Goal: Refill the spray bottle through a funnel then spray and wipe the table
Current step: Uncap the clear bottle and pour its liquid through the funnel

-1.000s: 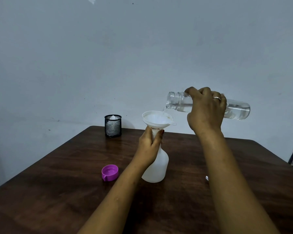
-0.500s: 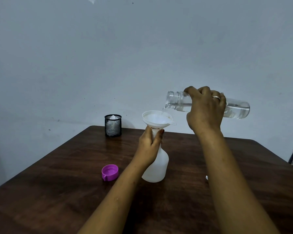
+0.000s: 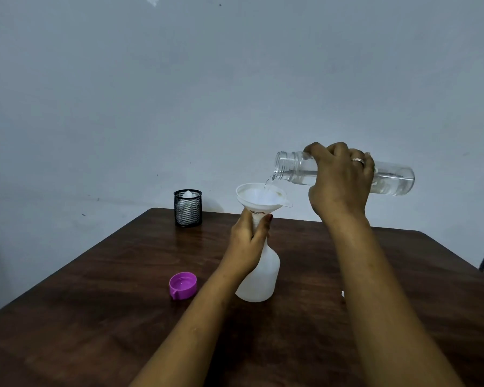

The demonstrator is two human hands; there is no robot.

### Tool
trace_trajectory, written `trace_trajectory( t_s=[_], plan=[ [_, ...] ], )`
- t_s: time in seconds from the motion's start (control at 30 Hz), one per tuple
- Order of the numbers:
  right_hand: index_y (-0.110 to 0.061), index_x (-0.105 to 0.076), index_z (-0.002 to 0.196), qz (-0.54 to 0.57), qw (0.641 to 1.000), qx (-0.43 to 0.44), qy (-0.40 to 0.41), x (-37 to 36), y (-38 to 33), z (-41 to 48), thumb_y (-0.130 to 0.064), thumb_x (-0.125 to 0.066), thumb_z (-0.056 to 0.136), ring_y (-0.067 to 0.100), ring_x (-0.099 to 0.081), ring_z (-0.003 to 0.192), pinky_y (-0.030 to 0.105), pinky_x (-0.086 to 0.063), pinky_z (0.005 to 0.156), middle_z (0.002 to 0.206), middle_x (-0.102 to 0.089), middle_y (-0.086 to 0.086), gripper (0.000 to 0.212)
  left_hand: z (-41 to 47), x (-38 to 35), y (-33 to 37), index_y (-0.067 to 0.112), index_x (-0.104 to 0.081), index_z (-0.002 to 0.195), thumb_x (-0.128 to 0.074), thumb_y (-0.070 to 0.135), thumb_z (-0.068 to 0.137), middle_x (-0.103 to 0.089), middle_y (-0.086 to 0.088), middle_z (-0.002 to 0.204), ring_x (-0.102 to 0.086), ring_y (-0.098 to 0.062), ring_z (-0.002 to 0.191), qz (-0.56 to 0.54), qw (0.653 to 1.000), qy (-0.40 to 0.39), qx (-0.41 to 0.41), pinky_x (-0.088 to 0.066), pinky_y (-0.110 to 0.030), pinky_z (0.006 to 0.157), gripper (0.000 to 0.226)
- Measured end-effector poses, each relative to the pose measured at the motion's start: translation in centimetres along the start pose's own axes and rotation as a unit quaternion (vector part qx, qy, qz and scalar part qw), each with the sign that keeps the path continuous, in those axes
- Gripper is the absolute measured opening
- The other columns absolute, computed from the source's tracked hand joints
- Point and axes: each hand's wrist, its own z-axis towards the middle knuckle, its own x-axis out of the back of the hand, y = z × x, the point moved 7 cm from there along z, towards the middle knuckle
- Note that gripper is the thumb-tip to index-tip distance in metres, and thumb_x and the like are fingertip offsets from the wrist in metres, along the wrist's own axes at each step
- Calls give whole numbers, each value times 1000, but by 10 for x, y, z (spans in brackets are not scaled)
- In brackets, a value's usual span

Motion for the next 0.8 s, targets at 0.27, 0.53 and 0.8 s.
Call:
trace_trajectory(
  t_s=[0.27, 0.53, 0.8],
  plan=[
    [-30, -54, 124, 0, 1000, 1, 1, -1, 0, 0, 12, -54, 75, 31, -44, 123, 43, -9, 118, 118, -52, 5, 65, -1, 0, 2, 17, -51, 100, -46, 27, 96, -61, -6, 84, -60, -13, 78, -5, 1000, -3, -7, -44, -10, 65, 11],
    [-32, -52, 125, -5, 1000, 5, 3, -3, 1, 1, 12, -53, 73, 29, -42, 124, 42, -8, 119, 120, -51, 3, 68, 0, 0, 2, 23, -51, 97, -47, 23, 97, -62, -6, 84, -60, -12, 78, -21, 1000, -3, -16, -45, -12, 66, 5],
    [-32, -52, 126, -5, 1000, 12, -1, -2, -1, 1, 10, -56, 74, 29, -42, 124, 42, -9, 118, 122, -51, 4, 67, -1, 0, 4, 22, -51, 94, -47, 23, 97, -62, -5, 82, -59, -8, 75, -16, 1000, -1, -17, -44, -11, 65, 5]
  ],
)
